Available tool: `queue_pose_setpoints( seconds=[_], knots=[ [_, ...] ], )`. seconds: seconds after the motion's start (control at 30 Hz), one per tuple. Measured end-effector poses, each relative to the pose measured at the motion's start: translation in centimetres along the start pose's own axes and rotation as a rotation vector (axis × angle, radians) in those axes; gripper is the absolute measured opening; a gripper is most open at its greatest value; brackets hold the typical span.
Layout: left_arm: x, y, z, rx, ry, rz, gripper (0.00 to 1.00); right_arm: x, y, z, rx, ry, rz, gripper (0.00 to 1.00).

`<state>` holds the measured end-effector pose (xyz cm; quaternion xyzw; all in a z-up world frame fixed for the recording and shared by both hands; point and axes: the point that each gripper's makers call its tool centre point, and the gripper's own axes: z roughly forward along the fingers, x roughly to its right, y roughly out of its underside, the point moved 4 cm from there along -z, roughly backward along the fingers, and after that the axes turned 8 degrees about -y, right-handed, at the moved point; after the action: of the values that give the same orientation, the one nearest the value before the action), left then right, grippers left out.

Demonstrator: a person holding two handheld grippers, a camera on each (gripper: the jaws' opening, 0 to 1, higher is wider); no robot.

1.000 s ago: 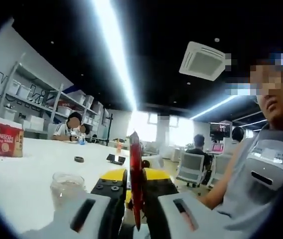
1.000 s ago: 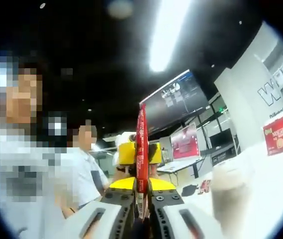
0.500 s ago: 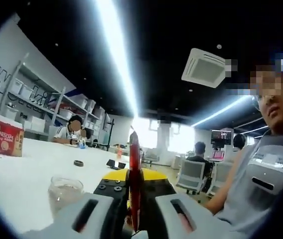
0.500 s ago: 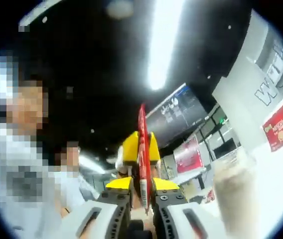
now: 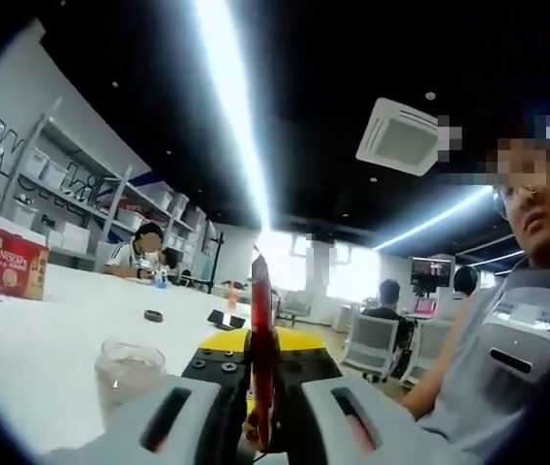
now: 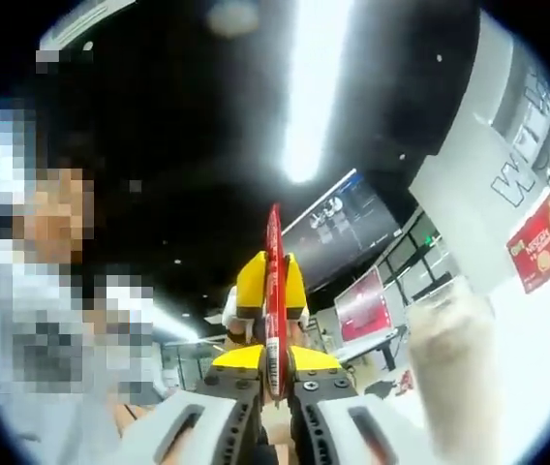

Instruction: Tear open the coffee pouch, take out the coffee, and pour the coffee from the pouch into the cup

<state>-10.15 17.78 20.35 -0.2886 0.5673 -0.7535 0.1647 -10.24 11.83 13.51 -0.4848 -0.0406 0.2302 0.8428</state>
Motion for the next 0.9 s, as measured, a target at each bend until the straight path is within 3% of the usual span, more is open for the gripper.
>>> queue_pose_setpoints(
  seconds=[0.33,0.5,0.9],
  knots=[
    [-0.6,-0.3,-0.3,0.015,-0.026,-0.004,0.1,0.5,-1.1,-0.9,0.059,0.04,-0.01,0.09],
    [-0.6,-0.5,0.0,0.038,-0.046,0.001,0.1,0.9,-1.0,-1.4,0.189,0.045,0.058,0.11],
    [-0.7,-0.3,0.3,0.036,-0.04,-0.013,0.1,0.7,-1.3,-1.2,0.238,0.026,0.061,0.12]
  ],
)
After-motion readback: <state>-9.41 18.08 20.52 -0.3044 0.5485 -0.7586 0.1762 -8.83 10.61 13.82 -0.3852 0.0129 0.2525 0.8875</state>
